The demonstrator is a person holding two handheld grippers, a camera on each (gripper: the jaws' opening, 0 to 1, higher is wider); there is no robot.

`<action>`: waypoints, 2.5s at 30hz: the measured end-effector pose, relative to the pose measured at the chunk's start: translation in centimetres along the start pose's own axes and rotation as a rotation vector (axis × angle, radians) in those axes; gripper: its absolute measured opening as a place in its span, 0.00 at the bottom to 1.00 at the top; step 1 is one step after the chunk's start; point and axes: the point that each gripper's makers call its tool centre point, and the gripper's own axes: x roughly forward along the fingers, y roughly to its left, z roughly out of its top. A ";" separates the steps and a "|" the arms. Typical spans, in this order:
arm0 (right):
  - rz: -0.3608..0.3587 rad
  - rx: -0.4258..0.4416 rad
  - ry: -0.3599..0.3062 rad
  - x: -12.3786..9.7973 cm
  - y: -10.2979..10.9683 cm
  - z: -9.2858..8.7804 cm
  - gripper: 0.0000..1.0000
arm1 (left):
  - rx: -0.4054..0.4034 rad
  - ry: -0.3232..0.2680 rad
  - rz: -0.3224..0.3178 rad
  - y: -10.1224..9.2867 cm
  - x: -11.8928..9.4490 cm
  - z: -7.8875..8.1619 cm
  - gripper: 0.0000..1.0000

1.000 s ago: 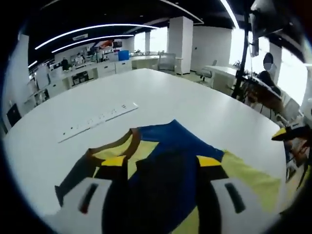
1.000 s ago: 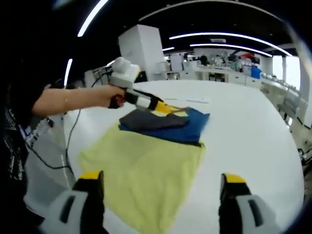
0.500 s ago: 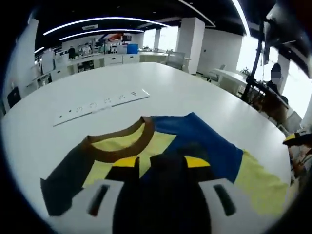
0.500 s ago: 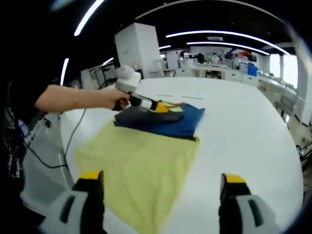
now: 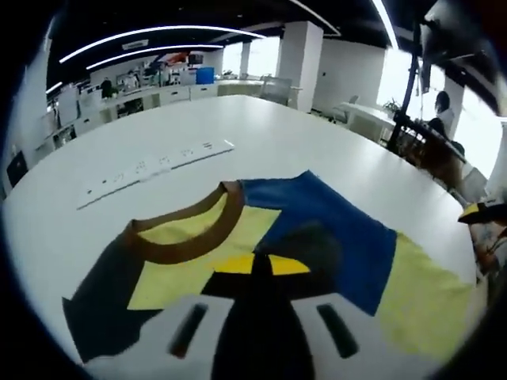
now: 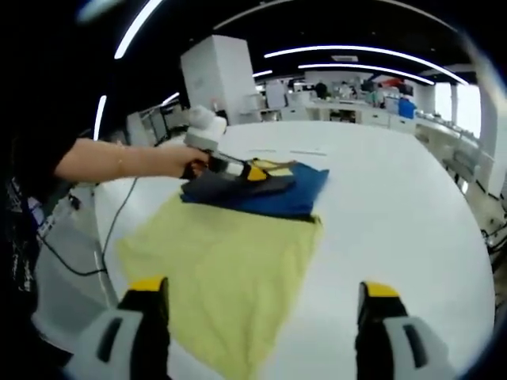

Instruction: Fold the garment on the visible template until the final outline fits inside the template.

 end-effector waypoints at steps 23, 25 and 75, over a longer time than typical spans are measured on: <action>0.023 0.035 -0.074 -0.6 0.7 1.9 0.98 | -0.007 -0.083 -0.219 -10.7 -4.7 0.6 0.00; 0.024 0.044 -0.085 -0.6 0.7 2.1 0.98 | -0.007 -0.065 -0.226 -11.6 -4.7 -0.4 0.00; 0.100 -0.009 -0.085 5.7 0.0 9.6 0.76 | -0.006 -0.119 0.011 -3.2 -11.5 -3.9 0.94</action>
